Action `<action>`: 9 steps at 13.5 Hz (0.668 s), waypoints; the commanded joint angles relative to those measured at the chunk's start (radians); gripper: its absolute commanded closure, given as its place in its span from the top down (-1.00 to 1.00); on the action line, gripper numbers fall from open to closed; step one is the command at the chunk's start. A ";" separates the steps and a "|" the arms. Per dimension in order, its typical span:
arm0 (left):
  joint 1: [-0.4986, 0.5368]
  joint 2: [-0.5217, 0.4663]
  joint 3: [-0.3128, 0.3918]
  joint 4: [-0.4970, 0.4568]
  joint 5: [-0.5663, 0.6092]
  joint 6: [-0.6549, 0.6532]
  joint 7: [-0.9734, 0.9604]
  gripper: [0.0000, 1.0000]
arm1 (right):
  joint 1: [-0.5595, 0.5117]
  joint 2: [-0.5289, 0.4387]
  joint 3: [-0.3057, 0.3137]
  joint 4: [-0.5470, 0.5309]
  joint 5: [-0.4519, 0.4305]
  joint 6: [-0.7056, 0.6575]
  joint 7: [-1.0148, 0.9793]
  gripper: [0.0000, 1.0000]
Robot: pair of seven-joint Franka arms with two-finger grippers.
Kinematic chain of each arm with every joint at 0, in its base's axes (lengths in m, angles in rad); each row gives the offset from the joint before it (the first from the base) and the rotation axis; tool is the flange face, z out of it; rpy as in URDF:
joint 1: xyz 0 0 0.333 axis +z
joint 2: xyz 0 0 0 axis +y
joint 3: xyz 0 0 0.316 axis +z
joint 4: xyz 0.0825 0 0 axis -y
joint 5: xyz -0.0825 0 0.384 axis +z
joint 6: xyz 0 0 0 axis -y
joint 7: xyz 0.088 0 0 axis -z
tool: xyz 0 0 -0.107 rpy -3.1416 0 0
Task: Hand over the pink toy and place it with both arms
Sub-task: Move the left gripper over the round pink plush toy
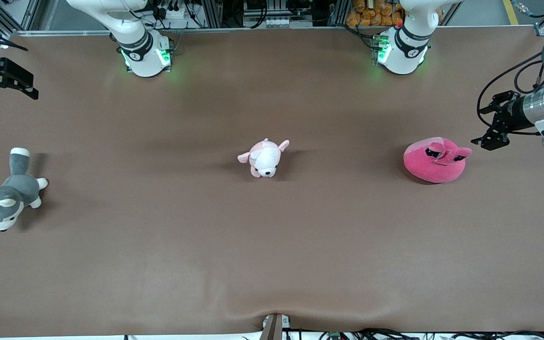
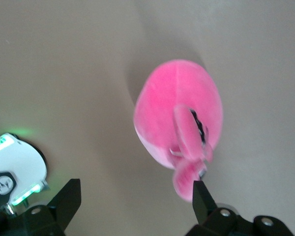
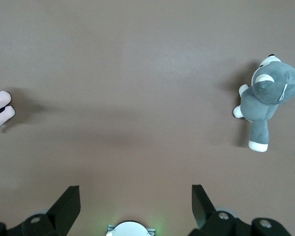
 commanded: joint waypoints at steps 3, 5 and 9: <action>0.013 0.118 -0.010 0.052 0.046 0.034 -0.017 1.00 | -0.005 0.016 0.004 0.024 -0.008 -0.013 -0.012 1.00; 0.017 0.142 -0.010 0.072 0.044 0.036 -0.051 1.00 | -0.001 0.016 0.004 0.024 -0.008 -0.013 -0.015 1.00; 0.036 0.208 -0.009 0.129 0.027 0.042 -0.151 1.00 | -0.001 0.016 0.005 0.024 -0.010 -0.013 -0.014 1.00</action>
